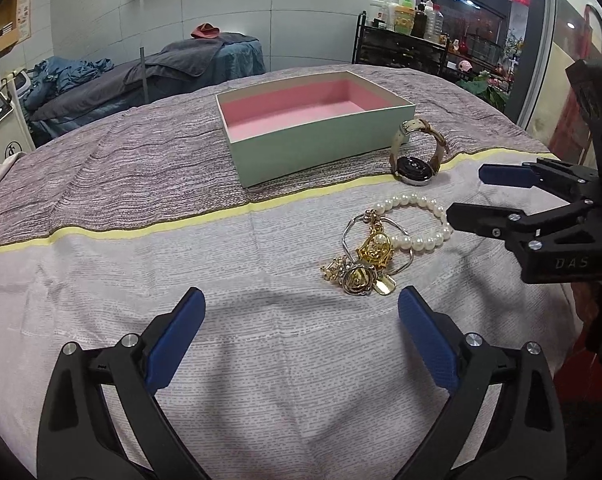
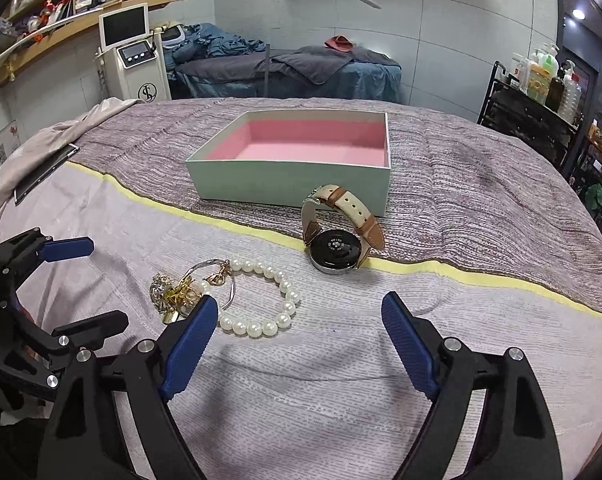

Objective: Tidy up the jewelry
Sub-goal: 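Close the right tool on the pearl bracelet while the left tool closes on the small silver ring, then lift the pearl bracelet with the right tool while the left tool carries the ring into the pink box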

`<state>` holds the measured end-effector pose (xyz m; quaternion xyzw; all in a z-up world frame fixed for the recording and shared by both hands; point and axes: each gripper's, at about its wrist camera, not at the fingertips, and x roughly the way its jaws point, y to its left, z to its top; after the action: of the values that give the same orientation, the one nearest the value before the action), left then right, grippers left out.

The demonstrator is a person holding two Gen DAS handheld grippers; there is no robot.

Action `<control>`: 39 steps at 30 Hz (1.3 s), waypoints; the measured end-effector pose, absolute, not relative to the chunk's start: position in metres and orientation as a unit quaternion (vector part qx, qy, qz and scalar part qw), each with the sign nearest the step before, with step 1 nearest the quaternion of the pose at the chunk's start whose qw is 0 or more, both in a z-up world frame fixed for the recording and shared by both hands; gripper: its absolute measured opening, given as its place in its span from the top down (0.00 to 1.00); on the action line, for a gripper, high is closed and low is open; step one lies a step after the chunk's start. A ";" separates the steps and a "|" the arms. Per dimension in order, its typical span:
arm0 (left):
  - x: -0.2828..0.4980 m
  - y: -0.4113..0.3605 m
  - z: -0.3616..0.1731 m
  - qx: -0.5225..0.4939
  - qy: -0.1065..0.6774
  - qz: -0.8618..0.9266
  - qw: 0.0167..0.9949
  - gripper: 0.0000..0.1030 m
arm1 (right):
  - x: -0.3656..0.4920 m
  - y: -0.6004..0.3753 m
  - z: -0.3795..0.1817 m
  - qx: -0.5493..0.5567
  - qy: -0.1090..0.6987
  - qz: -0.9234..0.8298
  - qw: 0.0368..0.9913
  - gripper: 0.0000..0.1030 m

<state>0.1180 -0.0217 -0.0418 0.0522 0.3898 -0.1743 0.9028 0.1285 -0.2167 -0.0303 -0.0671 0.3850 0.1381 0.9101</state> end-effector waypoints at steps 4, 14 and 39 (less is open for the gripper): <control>0.119 -0.027 -0.042 0.048 0.394 -0.197 0.896 0.31 | 0.134 -0.211 -0.036 -0.075 0.397 0.143 0.903 0.32; 0.127 -0.042 -0.054 0.033 0.416 -0.223 0.881 0.57 | 0.142 -0.200 -0.046 -0.078 0.417 0.155 0.892 0.57; 0.121 -0.041 -0.050 0.040 0.399 -0.228 0.887 0.86 | 0.143 -0.202 -0.052 -0.076 0.414 0.150 0.895 0.91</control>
<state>0.1210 -0.0406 -0.0497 0.0401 0.3989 -0.2280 0.8873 0.1428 -0.2023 -0.0518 -0.0760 0.4137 0.1496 0.8948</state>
